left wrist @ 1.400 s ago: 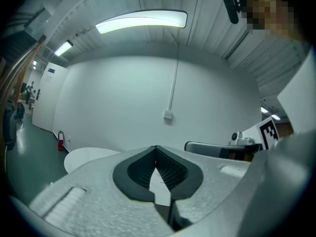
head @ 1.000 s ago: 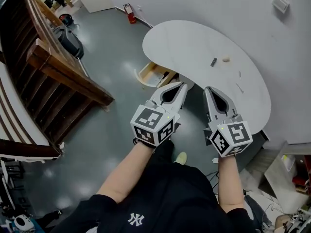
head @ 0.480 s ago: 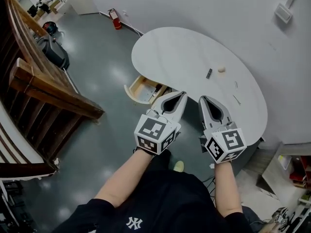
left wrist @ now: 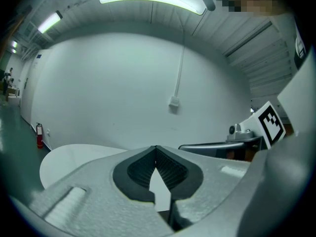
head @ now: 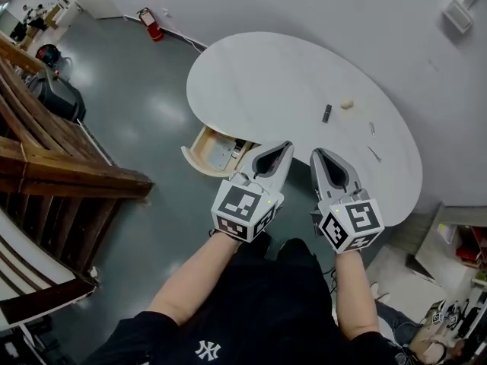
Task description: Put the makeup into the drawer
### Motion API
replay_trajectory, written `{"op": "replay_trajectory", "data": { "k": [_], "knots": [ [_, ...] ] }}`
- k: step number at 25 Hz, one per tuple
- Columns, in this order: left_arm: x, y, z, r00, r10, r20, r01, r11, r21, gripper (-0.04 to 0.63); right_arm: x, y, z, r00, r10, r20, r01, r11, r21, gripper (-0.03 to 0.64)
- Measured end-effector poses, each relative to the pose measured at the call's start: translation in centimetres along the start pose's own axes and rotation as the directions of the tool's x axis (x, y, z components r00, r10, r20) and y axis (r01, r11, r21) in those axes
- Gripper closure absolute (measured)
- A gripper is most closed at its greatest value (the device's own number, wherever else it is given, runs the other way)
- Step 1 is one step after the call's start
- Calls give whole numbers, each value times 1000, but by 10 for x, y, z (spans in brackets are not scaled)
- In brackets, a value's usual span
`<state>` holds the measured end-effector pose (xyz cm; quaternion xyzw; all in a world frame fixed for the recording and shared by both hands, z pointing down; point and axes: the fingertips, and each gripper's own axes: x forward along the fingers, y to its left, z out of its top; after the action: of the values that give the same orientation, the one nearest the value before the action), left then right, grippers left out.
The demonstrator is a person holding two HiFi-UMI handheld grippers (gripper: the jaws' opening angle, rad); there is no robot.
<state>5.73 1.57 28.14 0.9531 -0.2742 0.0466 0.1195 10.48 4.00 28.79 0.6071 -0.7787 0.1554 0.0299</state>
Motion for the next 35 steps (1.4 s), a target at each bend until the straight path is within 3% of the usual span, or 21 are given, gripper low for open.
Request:
{"op": "replay_trajectory", "data": {
  "k": [4,9,20,27,31,35],
  "knots": [
    [16,11,-8,999,-40,-22,40,999,-4,588,13,-18,-10,999,-20,-42,19,1000,-24,595],
    [40,22,-19,997,-51,-52,51,999,-9,588,28,-43,-21,995,-12,-95,6,998,-63,535],
    [135,34,-55,992,-10,-128,2,998,-56,588,84,-121,-49,969,96,-228,-126,985,-119,502],
    [195,62,-96,975,47,-216,-68,994,-90,588,127,-174,-91,907,204,-368,-278,947,-159,399],
    [222,76,-121,963,71,-261,-103,988,-111,588,147,-201,-122,848,266,-458,-379,909,-174,362],
    [240,86,-139,953,93,-289,-135,983,-128,588,164,-225,-146,798,281,-533,-426,889,-168,348]
  ]
}}
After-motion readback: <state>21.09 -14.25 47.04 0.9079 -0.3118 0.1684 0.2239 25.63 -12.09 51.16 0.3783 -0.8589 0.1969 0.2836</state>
